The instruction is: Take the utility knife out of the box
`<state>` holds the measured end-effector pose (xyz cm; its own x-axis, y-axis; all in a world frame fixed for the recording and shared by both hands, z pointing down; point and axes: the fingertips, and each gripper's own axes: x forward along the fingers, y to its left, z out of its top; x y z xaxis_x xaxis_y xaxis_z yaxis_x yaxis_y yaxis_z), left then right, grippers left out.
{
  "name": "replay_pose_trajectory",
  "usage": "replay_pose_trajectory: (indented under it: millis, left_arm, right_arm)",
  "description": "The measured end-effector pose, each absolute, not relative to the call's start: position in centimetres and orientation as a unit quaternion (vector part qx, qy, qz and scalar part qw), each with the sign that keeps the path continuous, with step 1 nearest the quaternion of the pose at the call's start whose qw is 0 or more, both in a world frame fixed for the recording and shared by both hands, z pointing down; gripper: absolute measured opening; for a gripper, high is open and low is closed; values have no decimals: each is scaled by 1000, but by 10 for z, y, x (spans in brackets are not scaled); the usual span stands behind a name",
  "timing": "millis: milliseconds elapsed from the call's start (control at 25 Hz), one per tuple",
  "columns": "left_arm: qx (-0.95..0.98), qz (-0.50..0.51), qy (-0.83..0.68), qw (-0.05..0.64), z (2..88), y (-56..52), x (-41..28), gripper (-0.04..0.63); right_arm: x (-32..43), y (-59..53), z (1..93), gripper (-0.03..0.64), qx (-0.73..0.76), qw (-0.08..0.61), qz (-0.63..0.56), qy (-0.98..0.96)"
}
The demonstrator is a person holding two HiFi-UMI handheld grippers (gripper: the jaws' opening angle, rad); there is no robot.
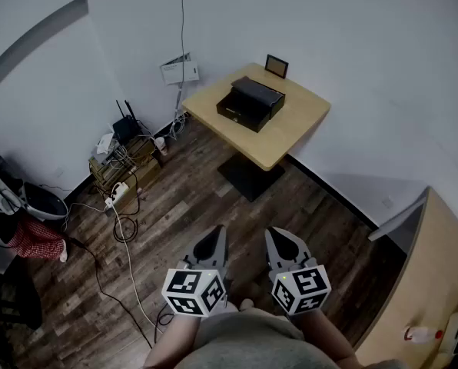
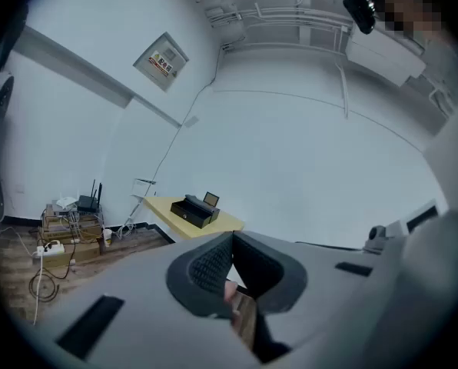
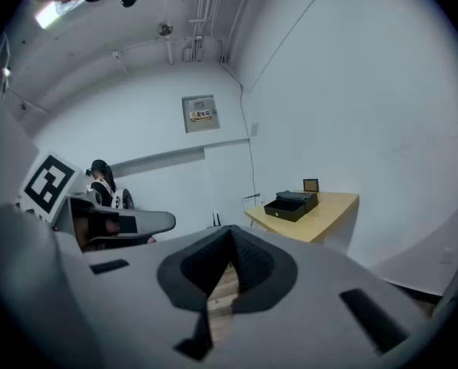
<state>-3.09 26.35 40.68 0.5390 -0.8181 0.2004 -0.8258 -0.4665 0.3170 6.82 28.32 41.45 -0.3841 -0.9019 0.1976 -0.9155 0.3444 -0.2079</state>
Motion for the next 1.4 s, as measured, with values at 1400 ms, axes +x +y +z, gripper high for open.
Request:
replay_pose_trajectory:
  millis: [1400]
  left_arm:
    - [839, -1, -492, 231, 430, 195, -29, 3]
  right_arm:
    - [62, 214, 417, 0, 514, 46, 154, -843]
